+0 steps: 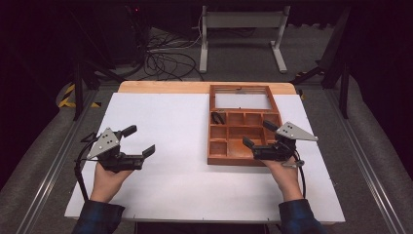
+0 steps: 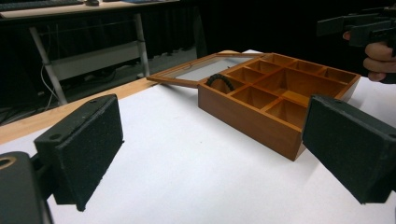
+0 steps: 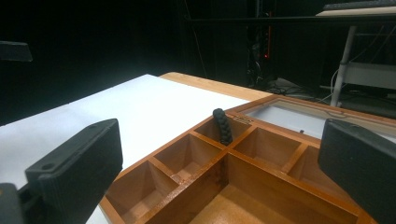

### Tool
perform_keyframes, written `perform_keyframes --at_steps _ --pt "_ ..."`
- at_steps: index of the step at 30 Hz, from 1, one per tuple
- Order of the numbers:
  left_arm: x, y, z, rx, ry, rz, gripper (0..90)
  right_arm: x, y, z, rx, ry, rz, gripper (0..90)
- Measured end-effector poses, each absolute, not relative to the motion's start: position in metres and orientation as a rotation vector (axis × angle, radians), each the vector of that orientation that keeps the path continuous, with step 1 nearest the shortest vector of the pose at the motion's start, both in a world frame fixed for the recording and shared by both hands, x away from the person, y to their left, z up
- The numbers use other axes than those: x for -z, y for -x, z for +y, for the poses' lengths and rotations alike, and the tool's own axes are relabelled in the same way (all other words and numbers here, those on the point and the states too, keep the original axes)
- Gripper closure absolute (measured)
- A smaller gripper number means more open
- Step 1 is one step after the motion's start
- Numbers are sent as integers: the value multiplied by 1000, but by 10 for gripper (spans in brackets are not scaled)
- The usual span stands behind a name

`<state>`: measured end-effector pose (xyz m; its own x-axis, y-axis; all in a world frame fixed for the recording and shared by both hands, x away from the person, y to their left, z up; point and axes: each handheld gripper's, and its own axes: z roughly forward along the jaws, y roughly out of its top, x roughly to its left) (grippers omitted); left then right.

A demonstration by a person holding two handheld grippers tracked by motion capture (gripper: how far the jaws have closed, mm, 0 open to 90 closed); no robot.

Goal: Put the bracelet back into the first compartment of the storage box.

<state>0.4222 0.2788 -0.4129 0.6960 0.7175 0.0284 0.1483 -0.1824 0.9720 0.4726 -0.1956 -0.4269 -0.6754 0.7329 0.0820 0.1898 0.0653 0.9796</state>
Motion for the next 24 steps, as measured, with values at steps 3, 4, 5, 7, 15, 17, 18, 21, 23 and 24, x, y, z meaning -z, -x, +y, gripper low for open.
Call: perform_keyframes --at_steps 3,4,5,7,15,17,18,21,23,24 --pt "413 -422 279 -589 -1708 700 62 429 -471 -198 -1640 -918 1911 5" --pt "413 -422 278 -584 -1708 702 62 429 -471 -199 -1639 -916 1912 5" --pt "413 -422 278 -584 -1708 703 62 430 -470 -200 -1635 -914 1913 5" --pt "413 -422 278 -586 -1711 700 61 430 -469 -202 -1637 -915 1912 5" --pt "414 -422 279 -587 -1709 704 61 431 -466 -209 -1646 -899 1918 10" --pt "415 -421 280 -585 -1709 709 61 431 -466 -210 -1648 -893 1920 10" --pt "415 -421 280 -583 -1706 711 61 431 -465 -211 -1648 -893 1917 10" --pt "415 -420 281 -588 -1707 711 60 432 -464 -213 -1657 -893 1904 9" --pt "414 -419 282 -588 -1707 712 60 432 -463 -214 -1663 -893 1898 9" --pt "414 -419 283 -589 -1706 712 60 432 -463 -215 -1664 -893 1894 9"
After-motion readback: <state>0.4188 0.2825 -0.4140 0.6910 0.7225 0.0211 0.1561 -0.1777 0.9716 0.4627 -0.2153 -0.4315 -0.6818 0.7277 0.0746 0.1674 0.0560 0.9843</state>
